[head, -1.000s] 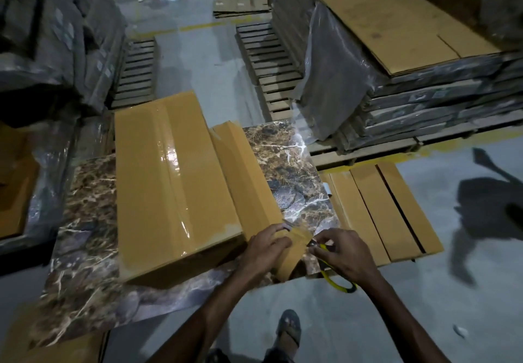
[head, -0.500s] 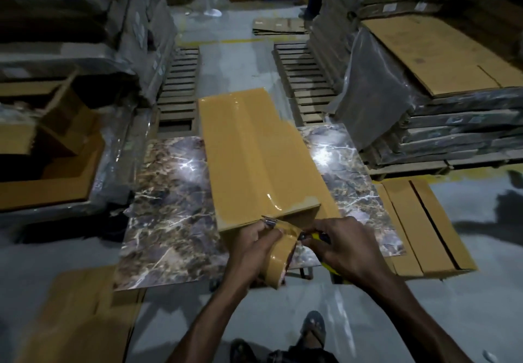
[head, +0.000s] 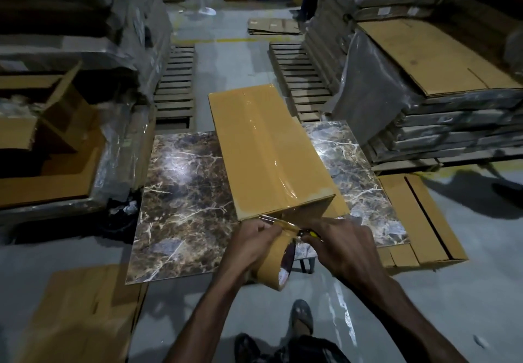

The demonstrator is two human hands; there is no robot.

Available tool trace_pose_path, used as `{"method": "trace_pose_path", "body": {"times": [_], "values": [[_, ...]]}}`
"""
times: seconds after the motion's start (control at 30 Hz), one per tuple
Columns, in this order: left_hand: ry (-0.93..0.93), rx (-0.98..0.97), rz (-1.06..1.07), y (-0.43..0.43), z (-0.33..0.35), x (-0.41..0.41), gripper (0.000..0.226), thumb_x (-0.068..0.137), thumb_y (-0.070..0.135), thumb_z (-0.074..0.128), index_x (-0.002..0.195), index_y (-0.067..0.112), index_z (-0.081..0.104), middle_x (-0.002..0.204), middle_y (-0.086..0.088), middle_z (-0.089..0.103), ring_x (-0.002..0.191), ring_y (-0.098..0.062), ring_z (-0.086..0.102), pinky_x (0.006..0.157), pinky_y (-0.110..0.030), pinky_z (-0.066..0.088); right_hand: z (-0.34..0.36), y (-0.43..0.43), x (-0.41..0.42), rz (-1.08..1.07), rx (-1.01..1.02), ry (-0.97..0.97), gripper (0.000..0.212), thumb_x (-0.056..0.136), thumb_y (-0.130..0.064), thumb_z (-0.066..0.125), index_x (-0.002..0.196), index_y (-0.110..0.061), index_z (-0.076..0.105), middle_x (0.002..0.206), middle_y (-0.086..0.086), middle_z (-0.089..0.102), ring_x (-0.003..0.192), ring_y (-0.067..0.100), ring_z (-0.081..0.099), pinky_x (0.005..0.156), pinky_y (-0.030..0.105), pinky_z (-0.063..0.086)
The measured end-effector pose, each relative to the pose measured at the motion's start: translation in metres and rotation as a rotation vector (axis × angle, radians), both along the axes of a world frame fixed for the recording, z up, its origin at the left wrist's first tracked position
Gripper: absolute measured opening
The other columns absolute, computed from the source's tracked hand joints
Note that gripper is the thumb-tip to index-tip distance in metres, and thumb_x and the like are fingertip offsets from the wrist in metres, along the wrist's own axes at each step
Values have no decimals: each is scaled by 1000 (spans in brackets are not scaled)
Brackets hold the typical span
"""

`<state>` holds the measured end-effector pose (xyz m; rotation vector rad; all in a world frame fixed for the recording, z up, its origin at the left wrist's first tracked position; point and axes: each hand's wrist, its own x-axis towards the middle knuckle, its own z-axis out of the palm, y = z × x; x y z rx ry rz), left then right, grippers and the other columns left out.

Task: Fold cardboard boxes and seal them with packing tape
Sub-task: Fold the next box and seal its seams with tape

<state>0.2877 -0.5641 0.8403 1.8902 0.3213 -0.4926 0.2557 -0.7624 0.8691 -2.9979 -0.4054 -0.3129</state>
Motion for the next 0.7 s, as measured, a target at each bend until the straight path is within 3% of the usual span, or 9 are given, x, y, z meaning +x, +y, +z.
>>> {"method": "trace_pose_path", "body": {"times": [0.23,0.37,0.5,0.6,0.7], "values": [[35,-42,39,-10,6,11,20,91,27,76,73,18,75,61,7,69,60,-14,60,62,-26,42,2,-6,0,-42,-4,-82,18,76,-41,87,88,-34,74,73,-10,72,56,22,67,44,25,39],[12,-120,108,-24,13,14,16,90,22,76,77,12,76,63,2,72,59,-17,61,66,-29,45,0,-16,7,-60,34,-111,19,79,-39,85,96,-36,77,81,-10,75,60,24,70,47,28,46],[-45,-127,136,-43,20,21,19,90,18,75,71,17,72,58,5,68,50,-13,56,58,-24,41,-4,-29,18,-68,73,-125,21,82,-37,84,102,-36,78,87,-11,77,64,24,72,50,30,50],[-83,-115,149,-55,22,26,18,87,21,77,71,18,72,62,1,68,58,-18,55,64,-30,41,-11,-40,30,-90,57,-127,22,79,-31,86,100,-35,78,85,-11,77,57,21,69,47,27,48],[-111,-64,129,-60,24,27,15,86,27,78,72,21,74,71,0,75,65,-21,63,67,-30,44,-24,-71,50,-212,111,-90,10,93,-29,75,102,-30,76,75,-8,71,46,11,54,43,22,44]]}}
